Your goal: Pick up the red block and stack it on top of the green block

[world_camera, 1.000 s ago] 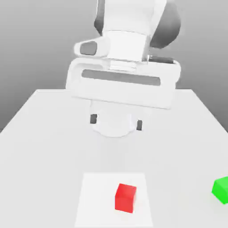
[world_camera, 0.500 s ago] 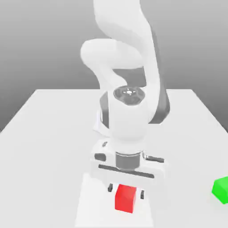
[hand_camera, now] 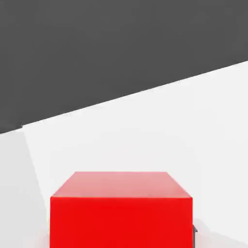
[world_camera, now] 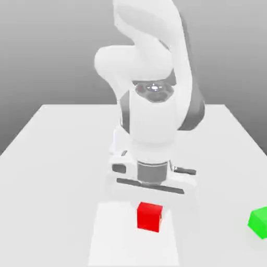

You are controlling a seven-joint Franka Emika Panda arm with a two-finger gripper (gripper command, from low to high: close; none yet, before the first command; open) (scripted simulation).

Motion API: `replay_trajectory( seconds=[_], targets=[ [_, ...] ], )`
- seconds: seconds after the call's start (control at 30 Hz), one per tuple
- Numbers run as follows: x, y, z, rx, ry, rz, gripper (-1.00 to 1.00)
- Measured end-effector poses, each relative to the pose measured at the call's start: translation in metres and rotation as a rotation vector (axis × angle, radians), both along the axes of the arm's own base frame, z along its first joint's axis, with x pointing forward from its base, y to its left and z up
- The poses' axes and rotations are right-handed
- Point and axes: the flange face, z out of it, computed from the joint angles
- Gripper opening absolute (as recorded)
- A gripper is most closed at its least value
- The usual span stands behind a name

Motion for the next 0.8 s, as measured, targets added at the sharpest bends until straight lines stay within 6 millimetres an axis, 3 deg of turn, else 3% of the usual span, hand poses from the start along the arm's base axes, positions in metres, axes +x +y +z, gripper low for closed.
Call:
replay_trajectory(
  seconds=[0.27,0.53,0.67,0.7,0.8],
  targets=[
    [-0.004,0.124,0.016,0.001,0.0,-0.069,-1.0],
    [-0.044,0.246,0.029,0.001,0.0,-0.14,-1.0],
    [-0.048,0.258,-0.015,0.002,-0.001,-0.148,-1.0],
    [-0.049,0.259,-0.026,0.001,-0.001,-0.147,1.0],
    [-0.049,0.259,-0.026,0.001,-0.001,-0.147,1.0]
  ],
)
